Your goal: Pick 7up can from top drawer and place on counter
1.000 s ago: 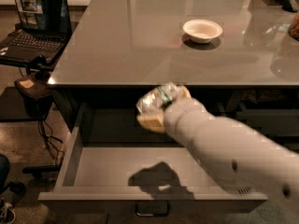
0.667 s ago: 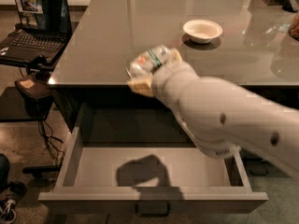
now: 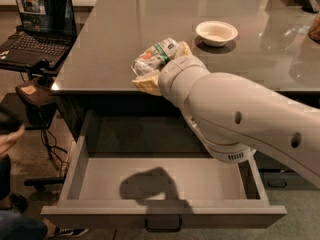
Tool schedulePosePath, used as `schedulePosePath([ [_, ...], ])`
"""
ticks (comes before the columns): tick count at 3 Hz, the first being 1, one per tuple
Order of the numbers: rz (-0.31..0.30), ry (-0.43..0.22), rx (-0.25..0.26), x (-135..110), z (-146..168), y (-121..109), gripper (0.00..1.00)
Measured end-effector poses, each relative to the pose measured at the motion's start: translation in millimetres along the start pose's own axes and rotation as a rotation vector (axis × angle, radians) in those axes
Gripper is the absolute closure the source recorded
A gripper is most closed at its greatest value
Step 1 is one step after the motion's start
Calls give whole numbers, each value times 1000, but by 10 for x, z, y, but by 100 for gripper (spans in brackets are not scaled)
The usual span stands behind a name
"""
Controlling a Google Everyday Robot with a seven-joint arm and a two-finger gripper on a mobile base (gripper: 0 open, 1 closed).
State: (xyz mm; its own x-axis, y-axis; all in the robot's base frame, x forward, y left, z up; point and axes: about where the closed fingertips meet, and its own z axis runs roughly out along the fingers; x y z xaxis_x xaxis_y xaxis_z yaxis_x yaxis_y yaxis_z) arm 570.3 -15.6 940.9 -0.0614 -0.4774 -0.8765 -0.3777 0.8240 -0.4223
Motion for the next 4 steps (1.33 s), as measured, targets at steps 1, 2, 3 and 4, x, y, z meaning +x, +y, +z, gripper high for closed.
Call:
schedulePosePath([
  [1,-55,-20,-34,-62,361,-72,100],
  [2,-114,-68,-122,-241,1193,-84,100],
  [3,-165,-124,-106,-611,1397,-217,100],
  [4,-165,-125,-105,-626,1388,-221,81],
])
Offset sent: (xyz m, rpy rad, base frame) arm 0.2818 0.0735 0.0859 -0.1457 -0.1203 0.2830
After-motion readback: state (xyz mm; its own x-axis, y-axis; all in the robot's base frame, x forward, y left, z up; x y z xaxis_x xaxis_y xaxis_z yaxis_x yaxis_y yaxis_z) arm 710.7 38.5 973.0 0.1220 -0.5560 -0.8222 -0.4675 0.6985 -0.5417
